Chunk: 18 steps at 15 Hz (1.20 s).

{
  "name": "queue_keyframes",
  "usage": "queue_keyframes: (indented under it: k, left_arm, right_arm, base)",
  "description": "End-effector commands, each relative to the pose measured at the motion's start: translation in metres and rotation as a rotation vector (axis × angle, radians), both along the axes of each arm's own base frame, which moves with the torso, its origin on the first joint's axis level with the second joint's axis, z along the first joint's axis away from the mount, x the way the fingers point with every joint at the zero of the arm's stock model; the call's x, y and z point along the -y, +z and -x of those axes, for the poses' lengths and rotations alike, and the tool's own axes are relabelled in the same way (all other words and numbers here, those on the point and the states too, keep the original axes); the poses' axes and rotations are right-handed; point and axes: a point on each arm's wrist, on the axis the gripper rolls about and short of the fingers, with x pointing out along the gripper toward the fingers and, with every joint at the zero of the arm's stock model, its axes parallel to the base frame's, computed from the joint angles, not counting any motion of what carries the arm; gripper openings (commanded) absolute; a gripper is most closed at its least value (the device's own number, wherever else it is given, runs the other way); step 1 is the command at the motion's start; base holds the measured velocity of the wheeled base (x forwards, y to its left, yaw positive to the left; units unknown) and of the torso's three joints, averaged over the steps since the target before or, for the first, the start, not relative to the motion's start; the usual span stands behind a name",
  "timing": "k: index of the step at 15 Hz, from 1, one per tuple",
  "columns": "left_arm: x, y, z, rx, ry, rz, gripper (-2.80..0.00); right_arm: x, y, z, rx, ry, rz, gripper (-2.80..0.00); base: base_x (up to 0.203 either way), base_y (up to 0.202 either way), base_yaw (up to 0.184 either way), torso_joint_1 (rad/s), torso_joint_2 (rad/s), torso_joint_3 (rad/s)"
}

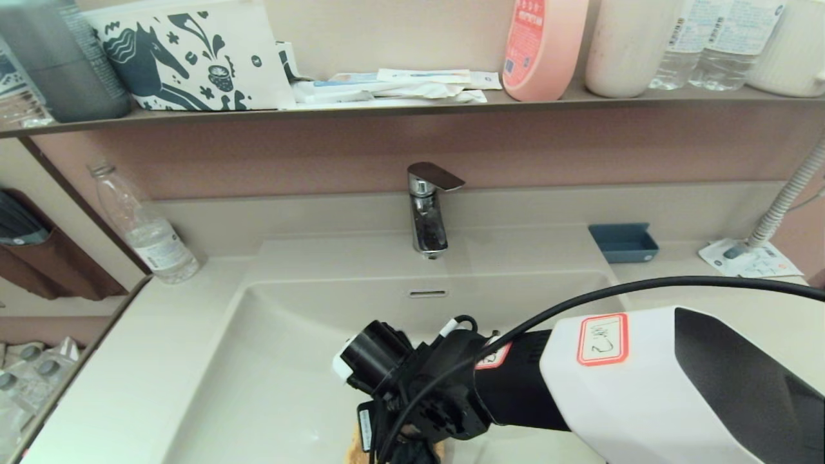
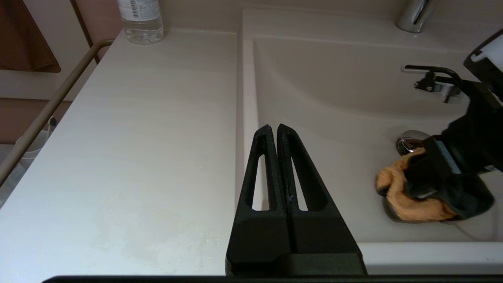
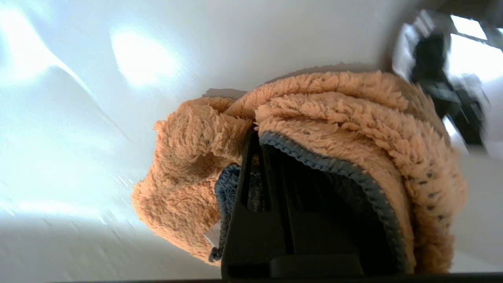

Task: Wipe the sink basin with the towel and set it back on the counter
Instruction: Wipe the sink

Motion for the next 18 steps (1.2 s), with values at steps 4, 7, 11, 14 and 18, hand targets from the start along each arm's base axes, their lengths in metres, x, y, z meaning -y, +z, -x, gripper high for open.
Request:
queue_keyframes:
  k: [4,7,11,14,18]
  left_arm:
    - [0.000,0.000,0.000,-0.001,0.000,0.001,-2.80]
    - [0.000,0.000,0.000,-0.001,0.000,0.001,-2.80]
    - [0.000,0.000,0.000,-0.001,0.000,0.001,-2.80]
    - [0.000,0.000,0.000,-0.001,0.000,0.001,-2.80]
    - [0.000,0.000,0.000,-0.001,0.000,0.001,-2.80]
  right_arm:
    - [-0.026,-0.016,-0.018,0.191,-0.012,-0.031,-2.80]
    - [-0.021,-0.014,-0.040,0.361,-0.039,0.013,-2.80]
    - [-0.005,0.001,-0.051,0.414,-0.084,0.059,-2.80]
    - [0.011,0.016,-0.051,0.441,-0.100,0.106,-2.80]
    - [0.038,0.027,-0.042,0.443,-0.116,0.186,-2.80]
  base:
    - [0.000,0.000,0.000,0.000,0.00,0.000]
    - [0.000,0.000,0.000,0.000,0.00,0.000]
    - [0.000,0.000,0.000,0.000,0.00,0.000]
    - [0.000,0.000,0.000,0.000,0.00,0.000]
    - [0.000,0.000,0.000,0.000,0.00,0.000]
